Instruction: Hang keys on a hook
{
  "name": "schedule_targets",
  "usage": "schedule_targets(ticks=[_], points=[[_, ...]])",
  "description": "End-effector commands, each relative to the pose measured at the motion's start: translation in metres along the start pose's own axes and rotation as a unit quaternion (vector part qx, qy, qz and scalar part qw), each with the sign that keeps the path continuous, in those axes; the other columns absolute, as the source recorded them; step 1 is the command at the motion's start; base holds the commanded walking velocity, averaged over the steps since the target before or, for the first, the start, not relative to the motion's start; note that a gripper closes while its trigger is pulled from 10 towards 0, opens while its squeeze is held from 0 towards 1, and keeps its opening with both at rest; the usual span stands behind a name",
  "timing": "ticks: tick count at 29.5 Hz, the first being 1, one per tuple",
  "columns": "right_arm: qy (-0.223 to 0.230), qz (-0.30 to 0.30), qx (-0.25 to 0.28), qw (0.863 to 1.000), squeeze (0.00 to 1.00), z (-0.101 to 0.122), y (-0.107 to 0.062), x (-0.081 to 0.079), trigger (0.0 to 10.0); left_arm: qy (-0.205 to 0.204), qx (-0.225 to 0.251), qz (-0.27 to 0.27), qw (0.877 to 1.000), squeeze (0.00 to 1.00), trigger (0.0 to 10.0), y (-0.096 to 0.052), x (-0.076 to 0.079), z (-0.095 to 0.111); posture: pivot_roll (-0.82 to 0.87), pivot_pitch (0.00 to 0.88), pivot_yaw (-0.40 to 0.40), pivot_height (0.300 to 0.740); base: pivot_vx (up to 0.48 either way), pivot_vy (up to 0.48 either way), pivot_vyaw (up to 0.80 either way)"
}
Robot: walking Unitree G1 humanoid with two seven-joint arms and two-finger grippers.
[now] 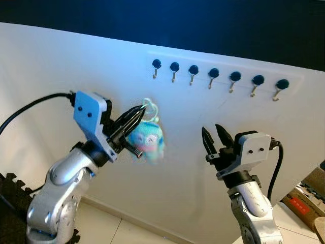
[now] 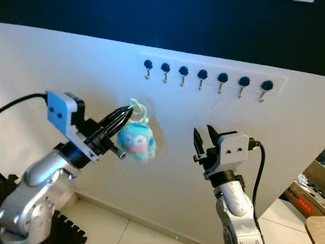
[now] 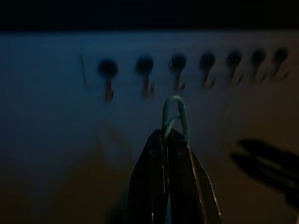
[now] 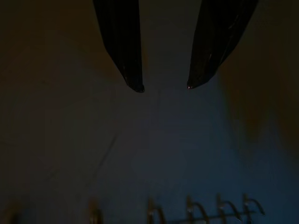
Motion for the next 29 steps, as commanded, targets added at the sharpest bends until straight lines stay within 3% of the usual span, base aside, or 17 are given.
schedule_targets(ticks=[1,6,9,14,16,17,22,29], points=[[0.0,0.021,0.018,1.0,0.0,0.01,0.002,-0.005,10.0,-0.011,-0.004,0.004,1.0,0.0,10.0,0.01,-0.006,-0.003,0.07,0.114,-0.013,0.74,0.0,0.0,0.0],[0.011,0.061,0.04,0.997,0.0,0.022,0.005,-0.017,10.0,-0.022,-0.004,-0.001,1.0,0.0,10.0,0.033,-0.014,-0.003,0.06,0.115,-0.011,0.74,0.0,0.0,0.0],[0.013,0.064,0.044,0.997,0.0,0.024,0.006,-0.018,10.0,-0.025,-0.011,-0.002,1.0,0.0,10.0,0.037,-0.016,-0.005,0.06,0.115,-0.011,0.74,0.0,0.0,0.0],[0.02,0.071,0.059,0.996,0.0,0.033,0.009,-0.023,10.0,-0.066,-0.038,-0.035,0.996,0.0,10.0,0.046,-0.017,-0.012,0.05,0.114,0.0,0.74,0.0,0.0,0.0],[0.021,0.072,0.061,0.995,0.0,0.034,0.009,-0.024,10.0,-0.069,-0.036,-0.035,0.996,0.0,10.0,0.048,-0.019,-0.01,0.05,0.114,0.0,0.74,0.0,0.0,0.0],[0.022,0.073,0.064,0.995,0.0,0.036,0.01,-0.025,10.0,-0.083,-0.028,-0.023,0.996,0.0,10.0,0.054,-0.027,-0.006,0.04,0.114,0.005,0.74,0.0,0.0,0.0],[0.024,0.077,0.067,0.995,0.0,0.038,0.01,-0.027,10.0,-0.124,0.004,-0.032,0.992,0.0,10.0,0.055,-0.033,0.008,0.04,0.113,0.005,0.74,0.0,0.0,0.0],[0.026,0.082,0.069,0.994,0.0,0.04,0.012,-0.029,10.0,-0.118,-0.005,-0.03,0.993,0.0,10.0,0.057,-0.036,0.006,0.05,0.109,0.002,0.74,0.0,0.0,0.0]])
Point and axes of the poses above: a point about 5 cm out from each wrist's last joint towards the gripper, its own y axis pointing out of the wrist towards the gripper, its own z axis along the axis of the wrist's last joint, x = y × z, the point moved 3 cm from there along y, pointing out of the wrist towards the gripper, and after that the axes turned 10 degrees about -y, right-handed, at the moved point
